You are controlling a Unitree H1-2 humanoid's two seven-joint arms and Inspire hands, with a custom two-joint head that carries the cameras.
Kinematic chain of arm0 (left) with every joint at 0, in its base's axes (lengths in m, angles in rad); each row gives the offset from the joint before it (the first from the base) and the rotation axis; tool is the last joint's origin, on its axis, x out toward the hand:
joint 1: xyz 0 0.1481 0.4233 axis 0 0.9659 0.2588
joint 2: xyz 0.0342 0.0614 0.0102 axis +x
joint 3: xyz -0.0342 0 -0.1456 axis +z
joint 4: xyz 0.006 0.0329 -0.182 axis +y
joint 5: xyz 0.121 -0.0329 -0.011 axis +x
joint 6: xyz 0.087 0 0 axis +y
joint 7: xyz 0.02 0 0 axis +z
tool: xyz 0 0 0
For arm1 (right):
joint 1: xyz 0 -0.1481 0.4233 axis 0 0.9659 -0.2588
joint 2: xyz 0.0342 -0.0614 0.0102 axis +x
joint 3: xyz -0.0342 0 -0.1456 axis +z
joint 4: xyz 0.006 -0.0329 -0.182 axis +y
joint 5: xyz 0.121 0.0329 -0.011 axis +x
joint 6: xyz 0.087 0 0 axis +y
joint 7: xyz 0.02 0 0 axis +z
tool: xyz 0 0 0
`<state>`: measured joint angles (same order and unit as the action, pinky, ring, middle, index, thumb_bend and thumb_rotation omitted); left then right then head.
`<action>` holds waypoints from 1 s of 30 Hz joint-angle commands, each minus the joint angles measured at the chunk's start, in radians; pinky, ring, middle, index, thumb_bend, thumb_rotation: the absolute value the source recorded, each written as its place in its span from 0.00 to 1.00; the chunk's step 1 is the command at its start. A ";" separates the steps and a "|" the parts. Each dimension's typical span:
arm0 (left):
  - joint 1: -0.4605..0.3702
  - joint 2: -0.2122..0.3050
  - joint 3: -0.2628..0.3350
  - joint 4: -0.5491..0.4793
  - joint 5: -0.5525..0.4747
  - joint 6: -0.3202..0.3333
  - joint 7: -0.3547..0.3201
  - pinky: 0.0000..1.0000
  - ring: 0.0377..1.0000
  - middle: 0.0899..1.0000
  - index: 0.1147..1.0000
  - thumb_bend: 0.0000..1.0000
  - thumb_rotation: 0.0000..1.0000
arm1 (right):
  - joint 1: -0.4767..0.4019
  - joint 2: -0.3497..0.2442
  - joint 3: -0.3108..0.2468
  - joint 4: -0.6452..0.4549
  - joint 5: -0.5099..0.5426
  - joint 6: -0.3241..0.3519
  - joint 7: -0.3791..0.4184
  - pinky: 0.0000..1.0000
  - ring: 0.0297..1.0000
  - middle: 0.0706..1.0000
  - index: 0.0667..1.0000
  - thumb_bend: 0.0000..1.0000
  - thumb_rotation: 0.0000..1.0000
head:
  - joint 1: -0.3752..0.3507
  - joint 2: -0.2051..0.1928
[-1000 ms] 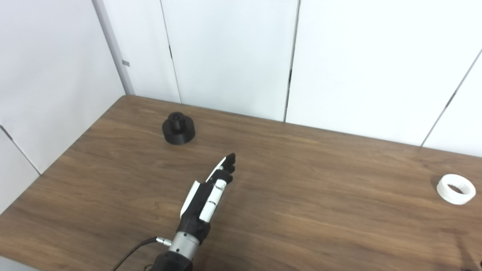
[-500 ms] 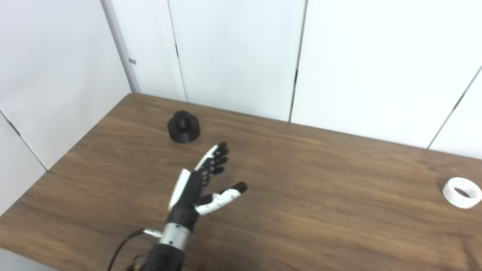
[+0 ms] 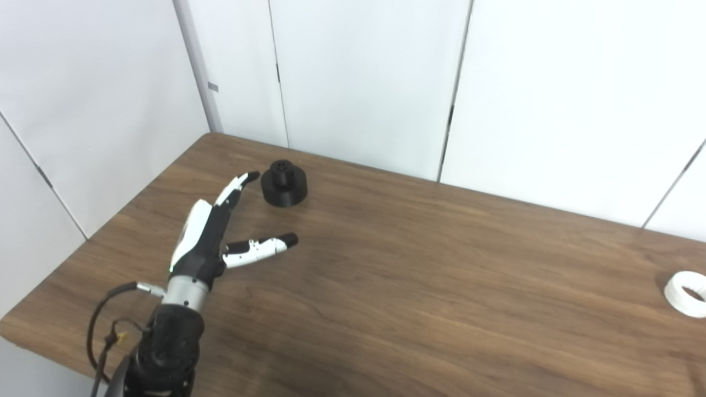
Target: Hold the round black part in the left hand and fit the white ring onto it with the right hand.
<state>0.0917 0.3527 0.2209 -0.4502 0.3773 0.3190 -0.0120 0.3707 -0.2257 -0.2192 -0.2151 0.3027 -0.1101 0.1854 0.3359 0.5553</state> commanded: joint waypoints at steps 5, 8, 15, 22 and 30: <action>-0.075 0.104 -0.018 0.117 0.143 -0.038 0.038 0.90 0.96 0.93 0.87 1.00 0.47 | 0.020 -0.004 0.006 -0.042 0.000 0.019 0.000 1.00 1.00 1.00 1.00 0.63 1.00 | -0.003 0.007; -0.109 0.128 -0.035 0.188 0.186 -0.035 0.047 0.94 0.97 0.92 0.85 1.00 0.49 | 0.023 -0.005 0.007 -0.044 0.002 0.017 0.005 1.00 1.00 1.00 1.00 0.63 1.00 | -0.007 0.010; -0.188 0.185 -0.086 0.353 0.263 -0.047 0.058 1.00 0.98 0.92 0.84 1.00 0.51 | 0.032 0.001 0.013 -0.065 -0.001 0.030 0.001 1.00 1.00 1.00 1.00 0.63 1.00 | -0.013 0.015; -0.285 0.219 -0.126 0.512 0.284 -0.025 0.058 1.00 0.97 0.91 0.82 1.00 0.53 | 0.036 0.000 0.019 -0.078 -0.012 0.038 -0.005 1.00 1.00 1.00 1.00 0.64 1.00 | -0.018 0.016; -0.384 0.237 -0.162 0.638 0.276 -0.019 0.064 1.00 0.98 0.92 0.81 1.00 0.52 | 0.045 0.004 0.025 -0.091 -0.009 0.040 -0.004 1.00 1.00 1.00 1.00 0.63 1.00 | -0.023 0.018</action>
<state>-0.2347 0.5481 0.0558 0.1895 0.6377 0.3036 0.0244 0.4057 -0.2196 -0.2021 -0.2779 0.2919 -0.0691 0.1755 0.3129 0.5722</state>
